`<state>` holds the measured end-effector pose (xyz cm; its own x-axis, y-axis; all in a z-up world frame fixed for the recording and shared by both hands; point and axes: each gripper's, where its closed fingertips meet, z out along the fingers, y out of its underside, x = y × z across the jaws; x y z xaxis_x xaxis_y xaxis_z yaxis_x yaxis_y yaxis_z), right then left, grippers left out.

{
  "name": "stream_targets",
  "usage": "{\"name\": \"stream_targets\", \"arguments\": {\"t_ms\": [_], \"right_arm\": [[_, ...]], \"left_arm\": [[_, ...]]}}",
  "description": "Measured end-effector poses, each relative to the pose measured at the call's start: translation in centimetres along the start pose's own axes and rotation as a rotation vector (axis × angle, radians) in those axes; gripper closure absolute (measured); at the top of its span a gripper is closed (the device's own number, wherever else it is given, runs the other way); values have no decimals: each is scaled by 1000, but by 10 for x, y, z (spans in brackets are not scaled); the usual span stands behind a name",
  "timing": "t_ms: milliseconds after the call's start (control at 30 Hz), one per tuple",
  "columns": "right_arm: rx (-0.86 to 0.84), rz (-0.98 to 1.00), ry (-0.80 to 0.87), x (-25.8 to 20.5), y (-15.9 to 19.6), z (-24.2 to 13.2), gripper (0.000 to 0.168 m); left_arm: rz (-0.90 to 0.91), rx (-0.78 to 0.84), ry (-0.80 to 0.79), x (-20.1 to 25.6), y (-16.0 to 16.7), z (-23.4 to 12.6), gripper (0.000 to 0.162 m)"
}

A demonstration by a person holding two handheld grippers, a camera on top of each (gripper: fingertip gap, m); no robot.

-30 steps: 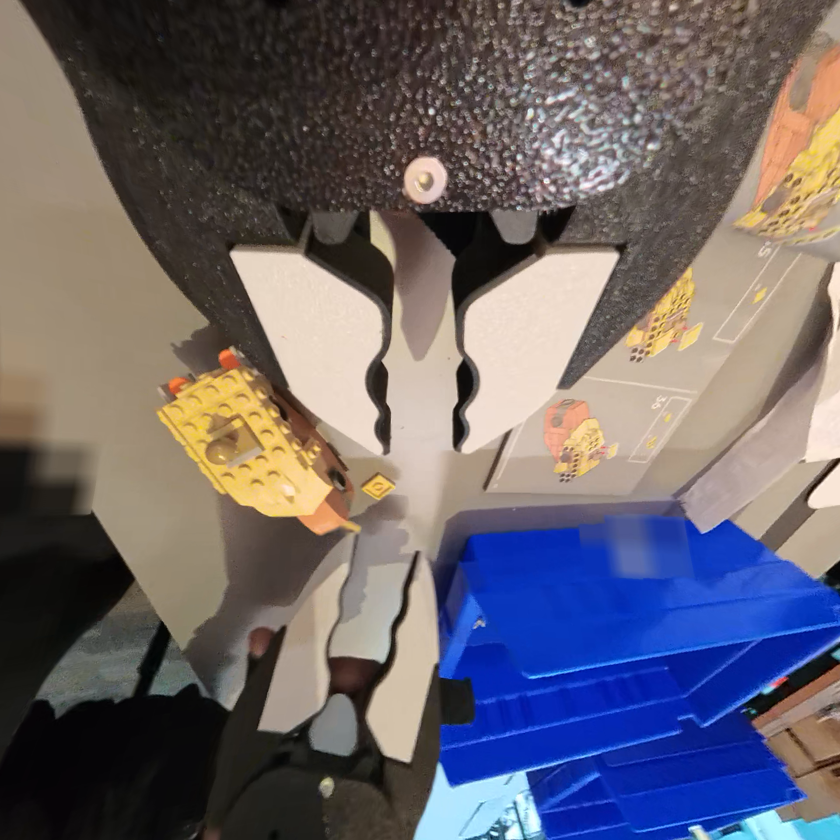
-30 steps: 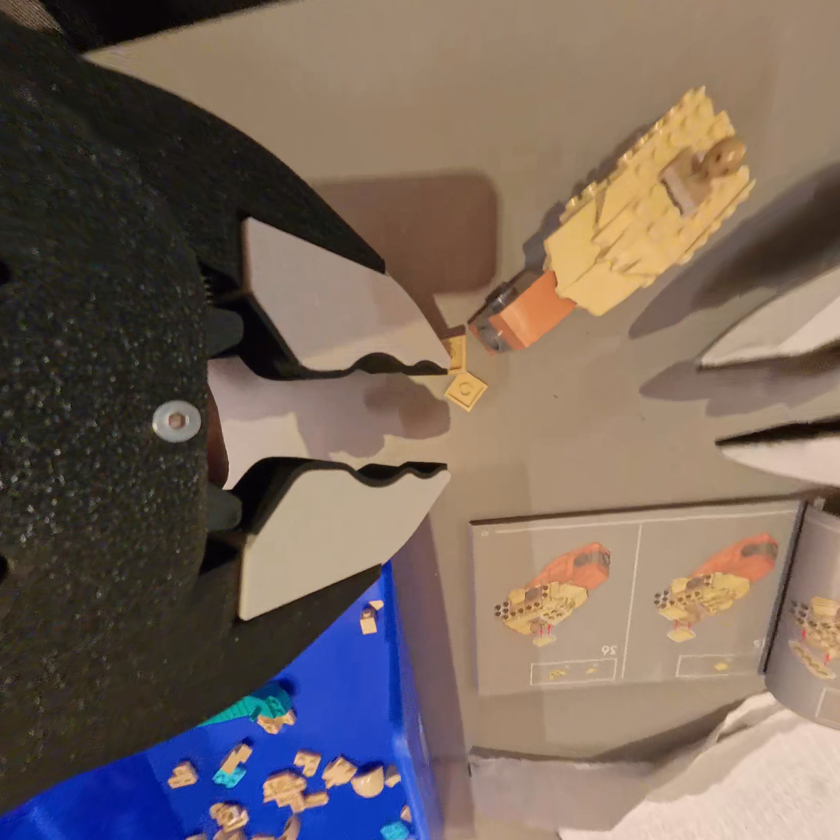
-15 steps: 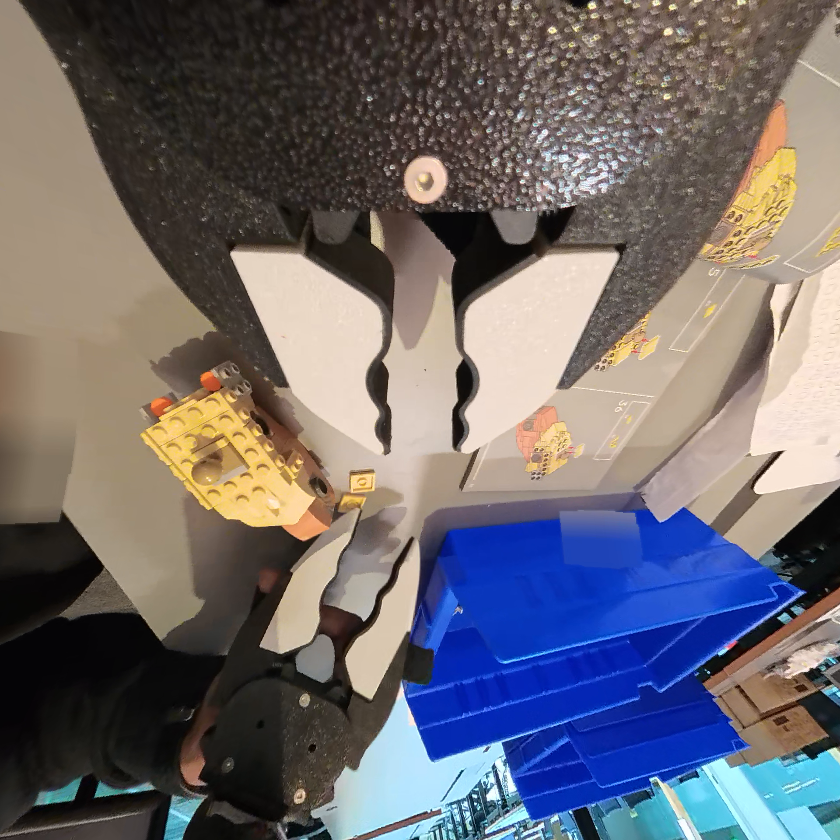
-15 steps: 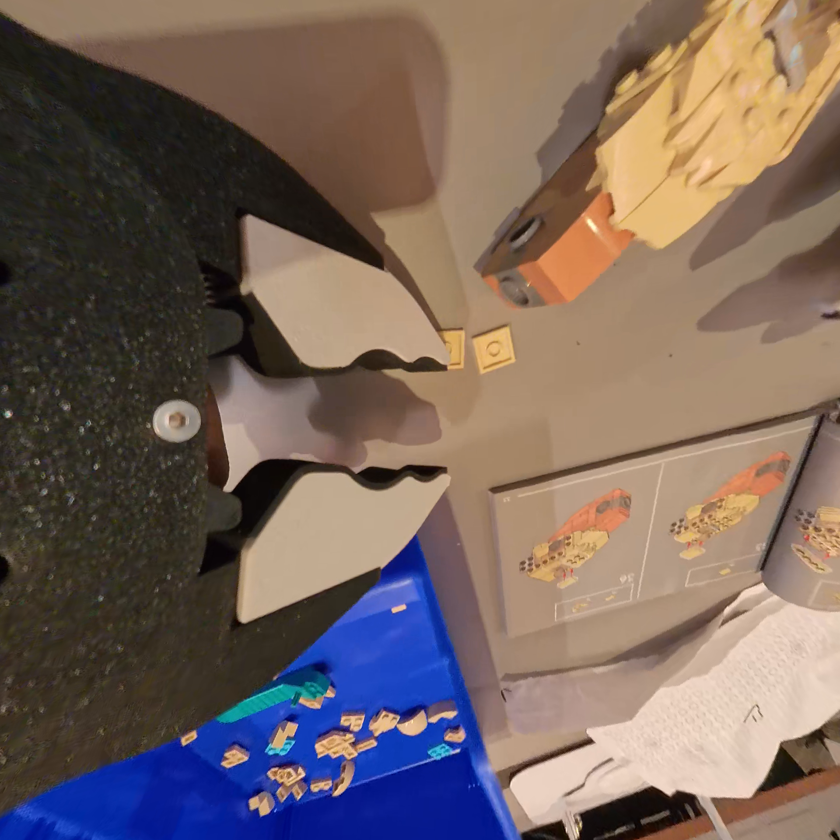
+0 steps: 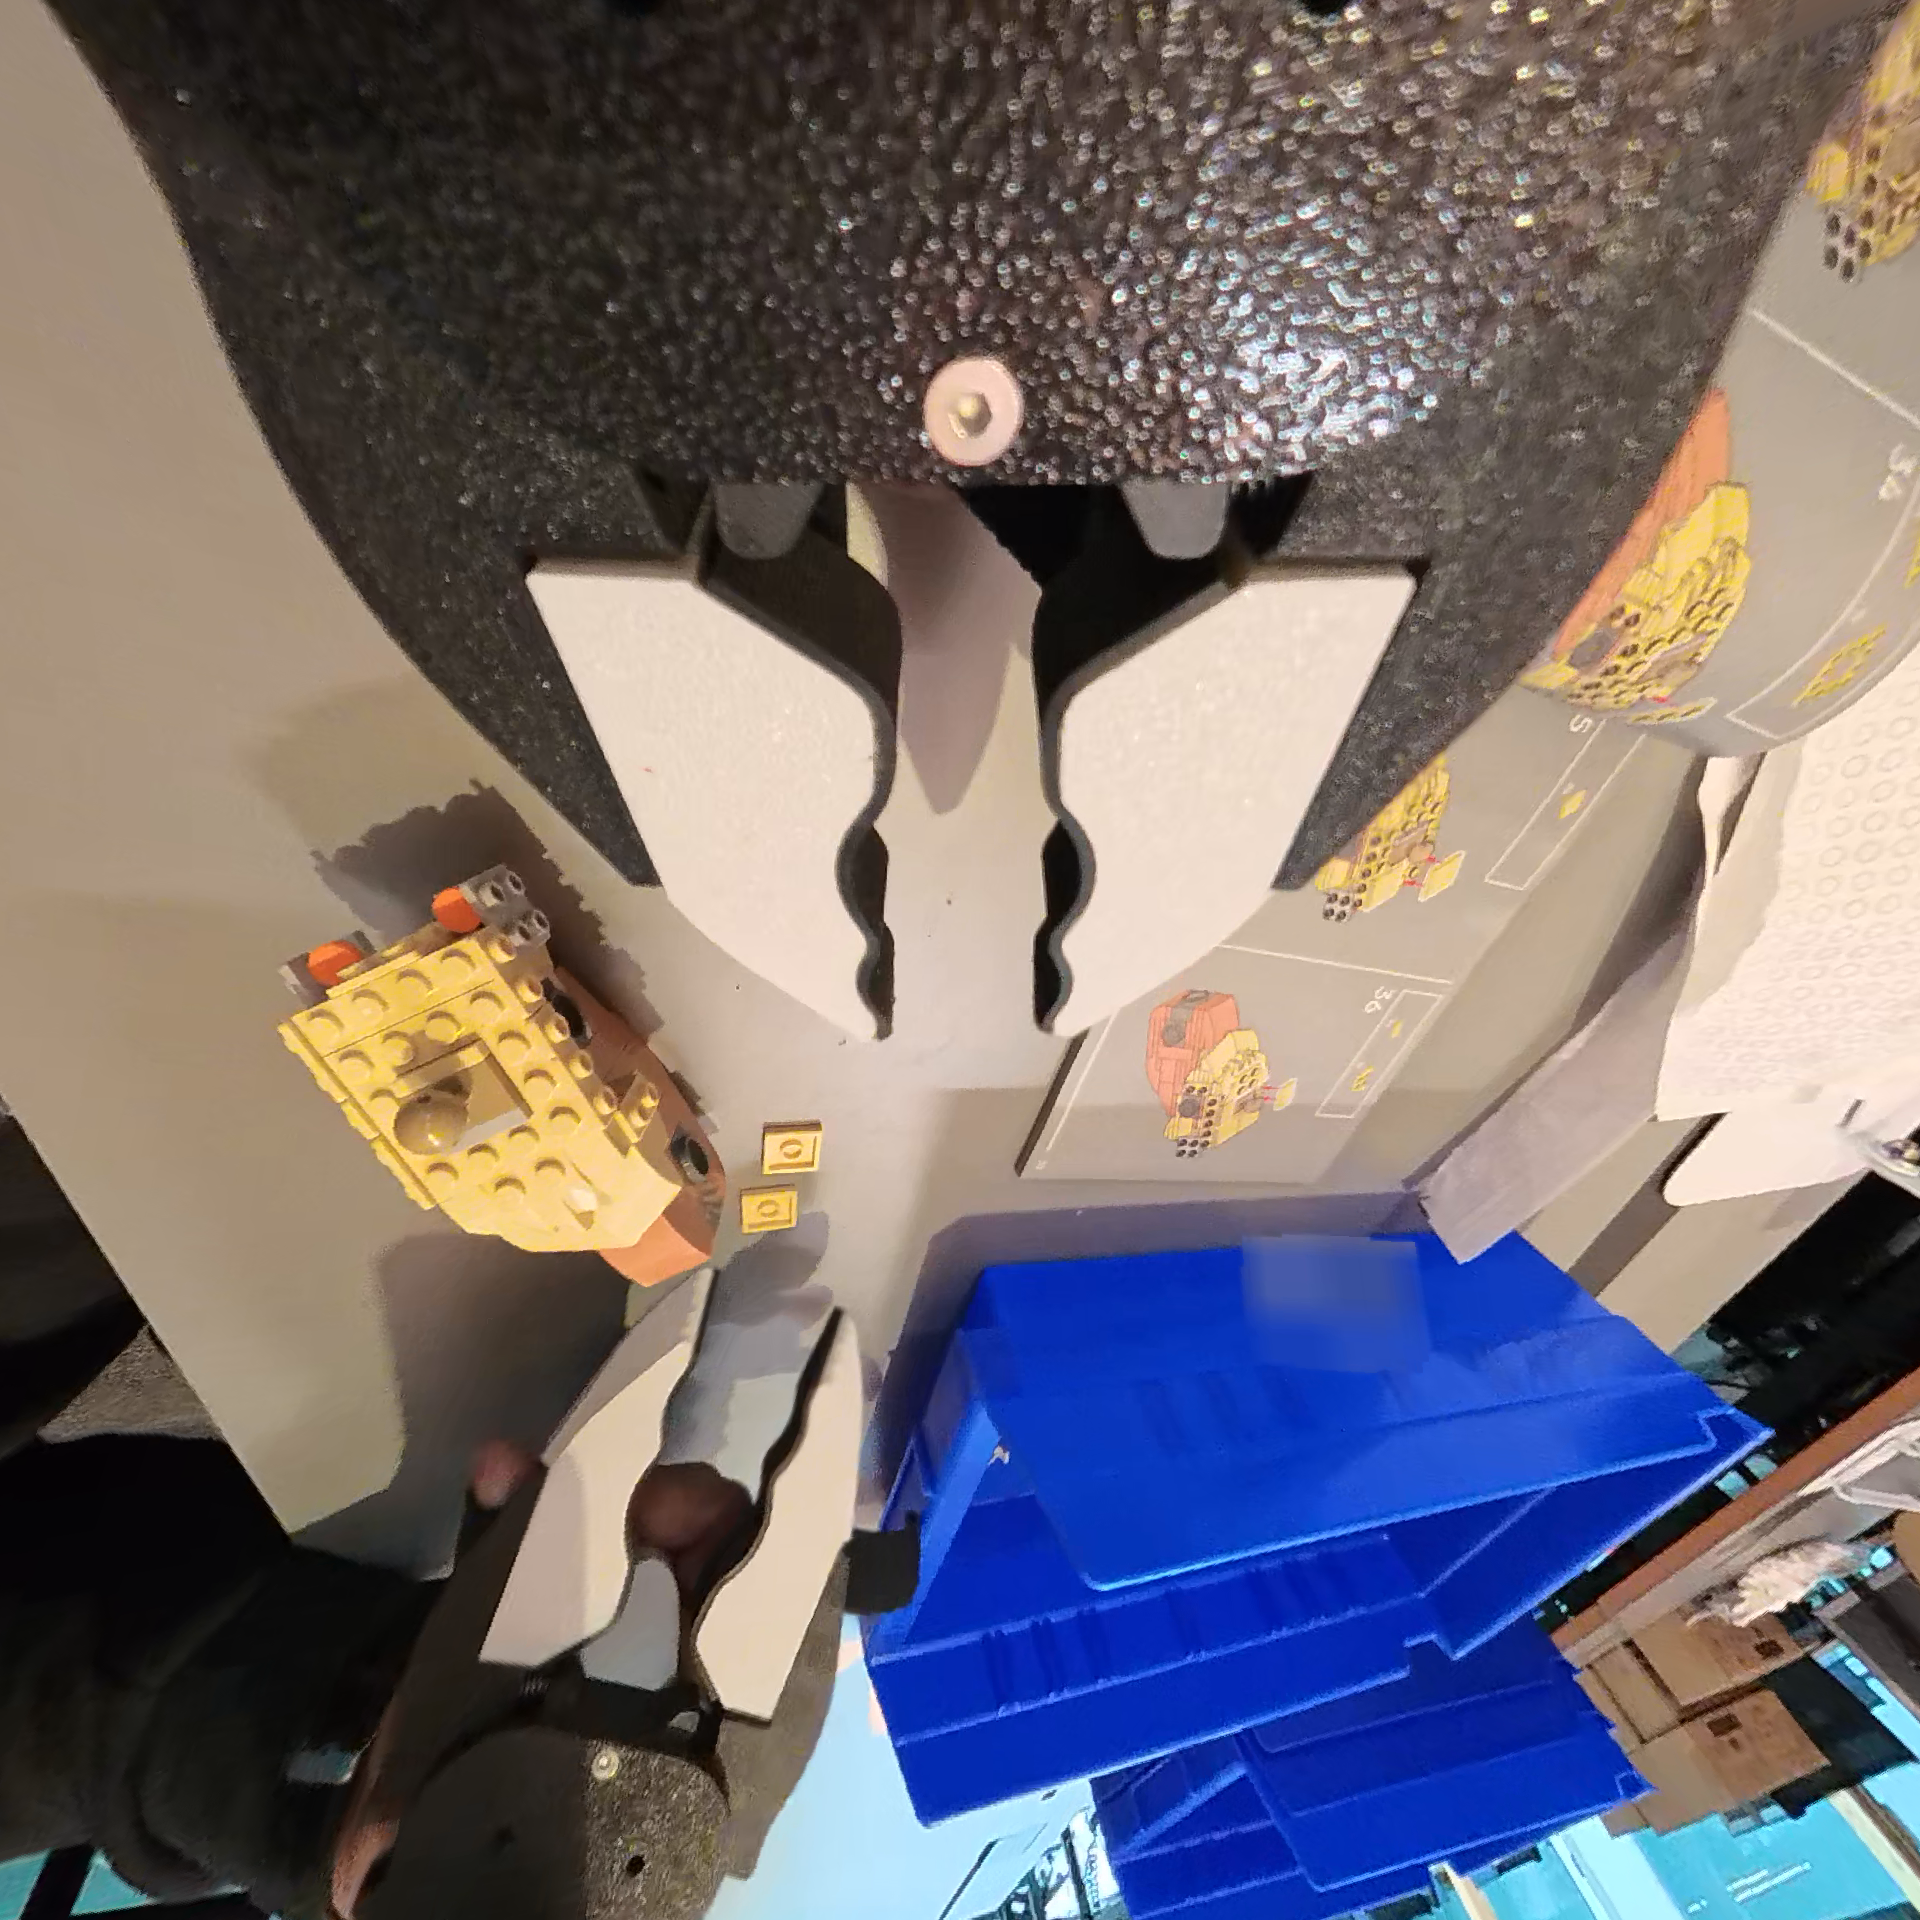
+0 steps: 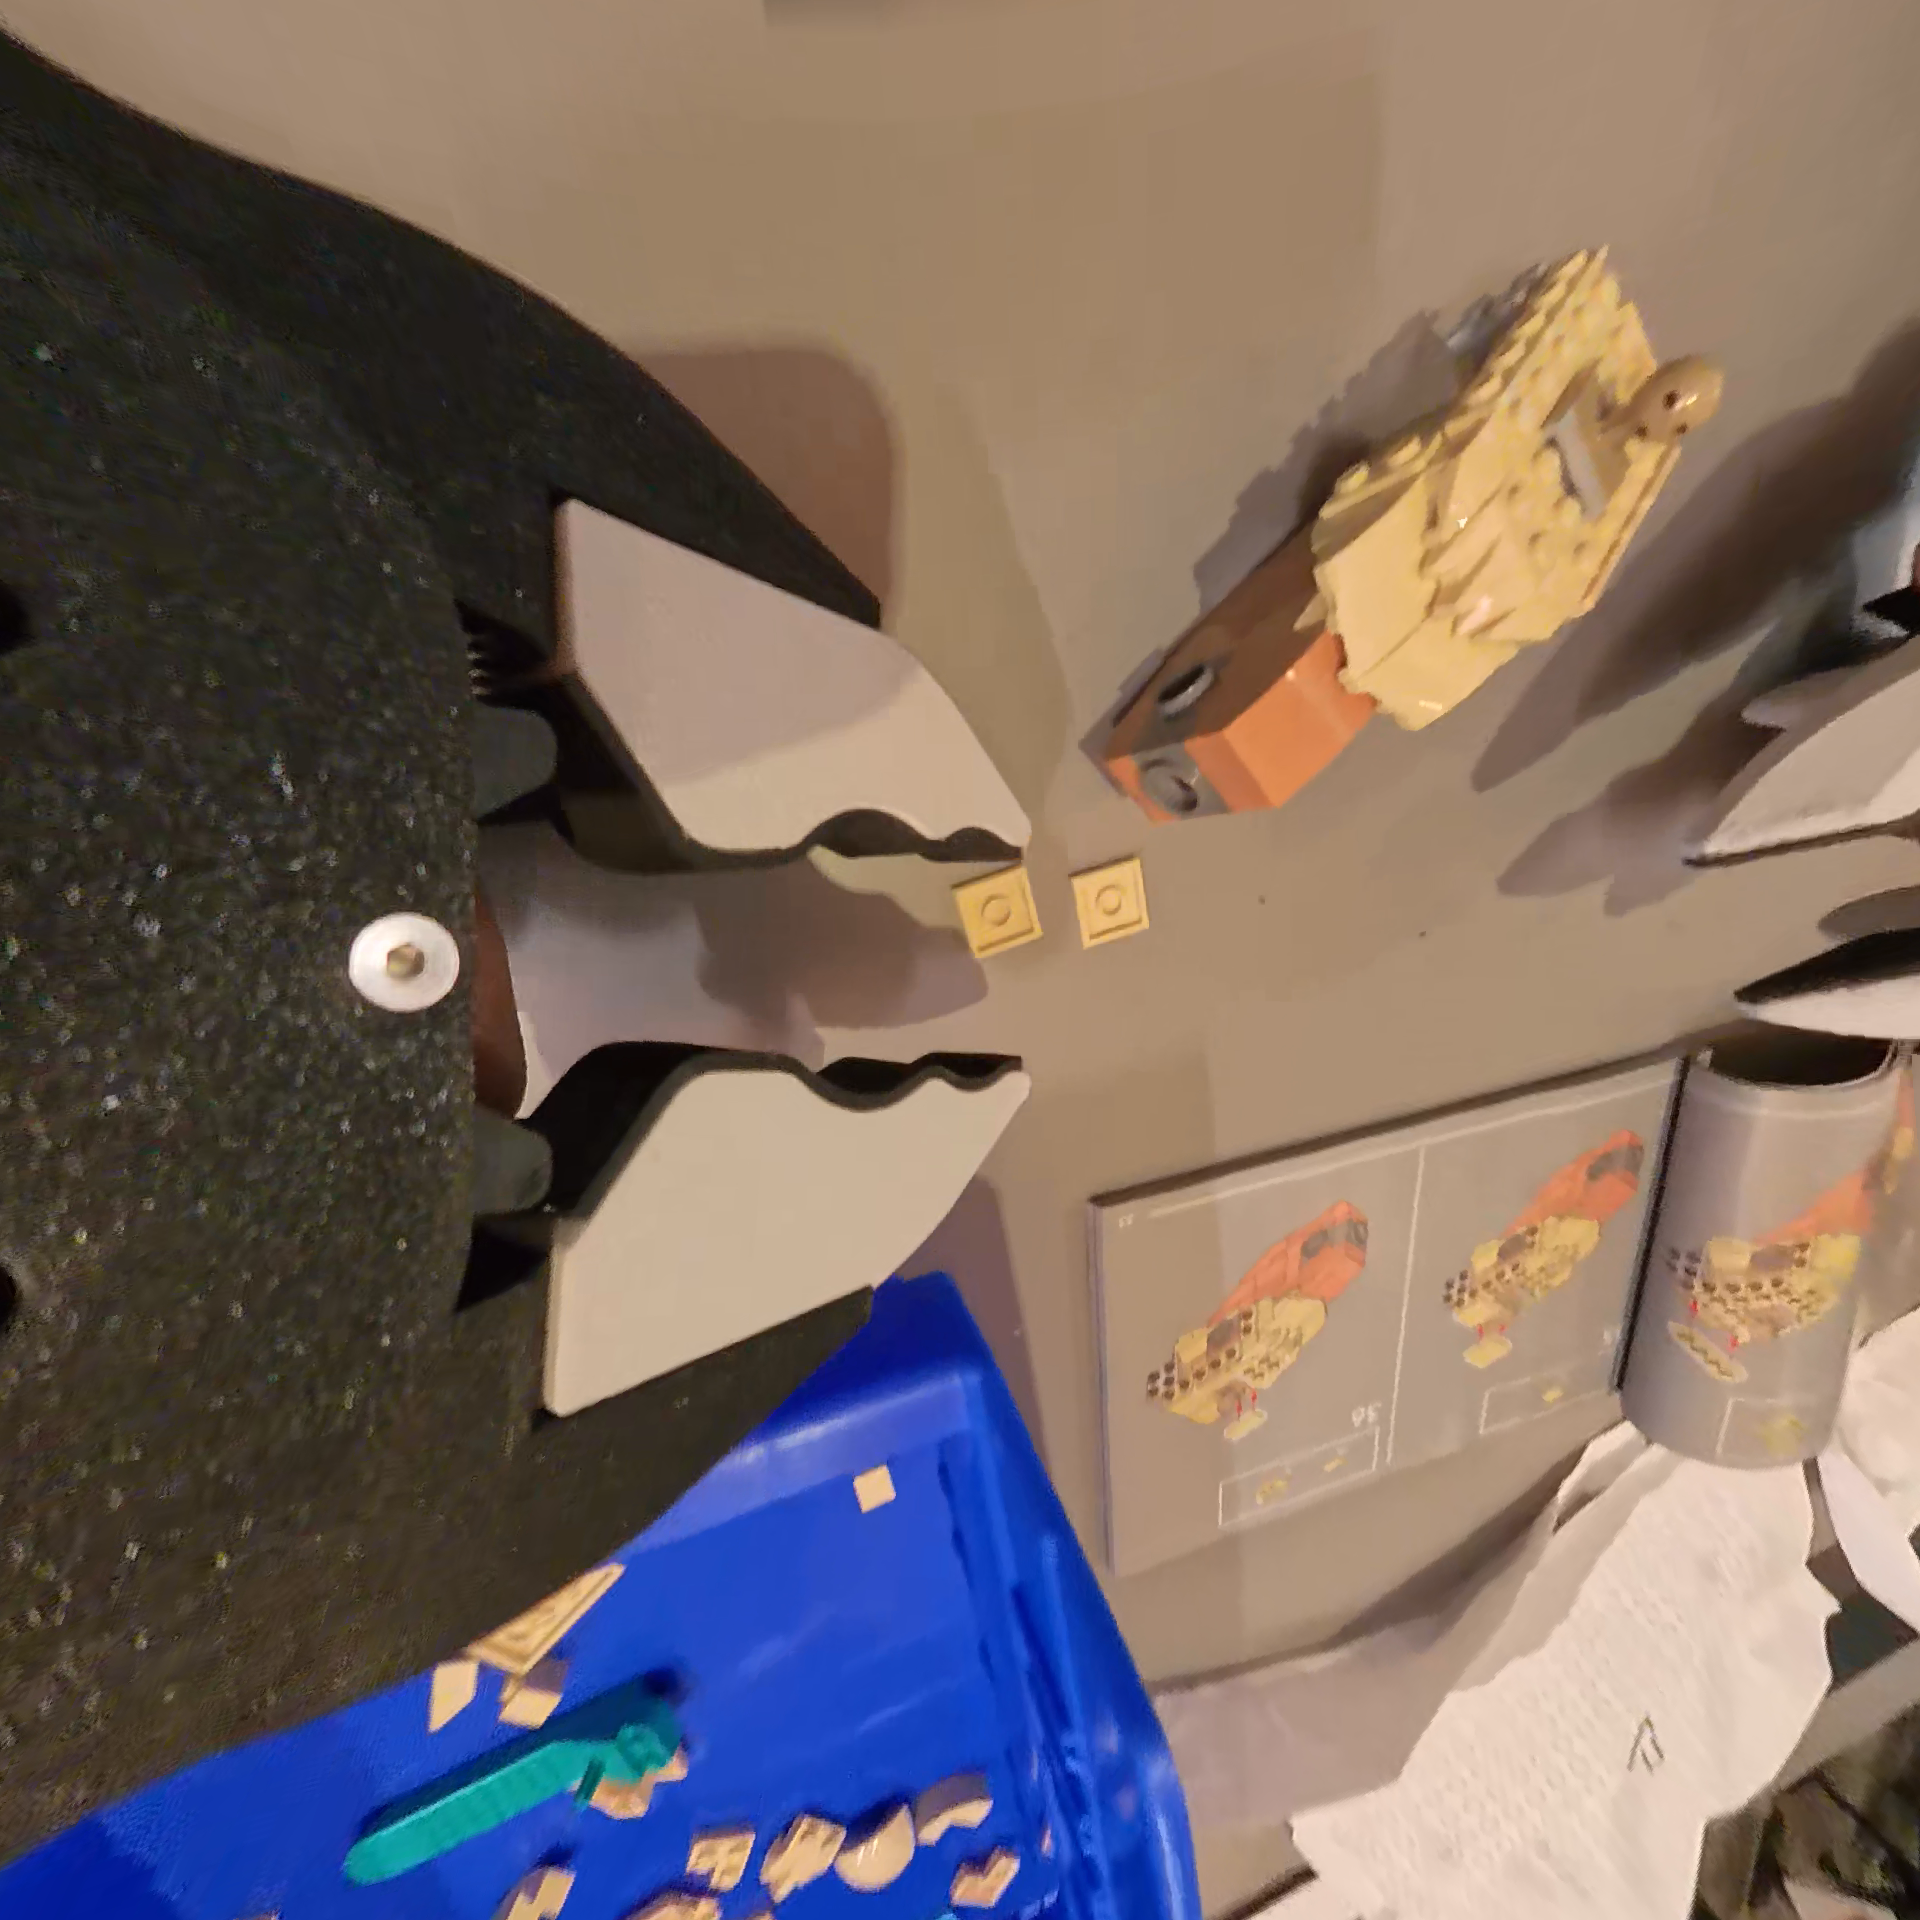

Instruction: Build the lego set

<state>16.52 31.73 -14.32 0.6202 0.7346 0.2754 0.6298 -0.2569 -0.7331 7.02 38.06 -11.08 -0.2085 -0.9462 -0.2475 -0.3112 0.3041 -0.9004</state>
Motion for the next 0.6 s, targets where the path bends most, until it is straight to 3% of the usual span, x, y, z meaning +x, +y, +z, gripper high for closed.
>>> {"name": "stream_targets", "arguments": {"t_ms": [233, 400, 467, 600], "right_arm": [[-82, 60, -172, -3, 11, 11, 134], [-131, 59, -202, -2, 15, 17, 142], [-132, 57, -216, -4, 14, 18, 152], [-129, 59, -212, -7, 12, 20, 153]], "left_arm": [[-72, -60, -38, 10, -3, -13, 136], [-79, -39, -69, 20, -12, -23, 136], [-59, -26, -75, 24, -16, -24, 135], [-60, 23, -81, 32, -25, -27, 136]]}}
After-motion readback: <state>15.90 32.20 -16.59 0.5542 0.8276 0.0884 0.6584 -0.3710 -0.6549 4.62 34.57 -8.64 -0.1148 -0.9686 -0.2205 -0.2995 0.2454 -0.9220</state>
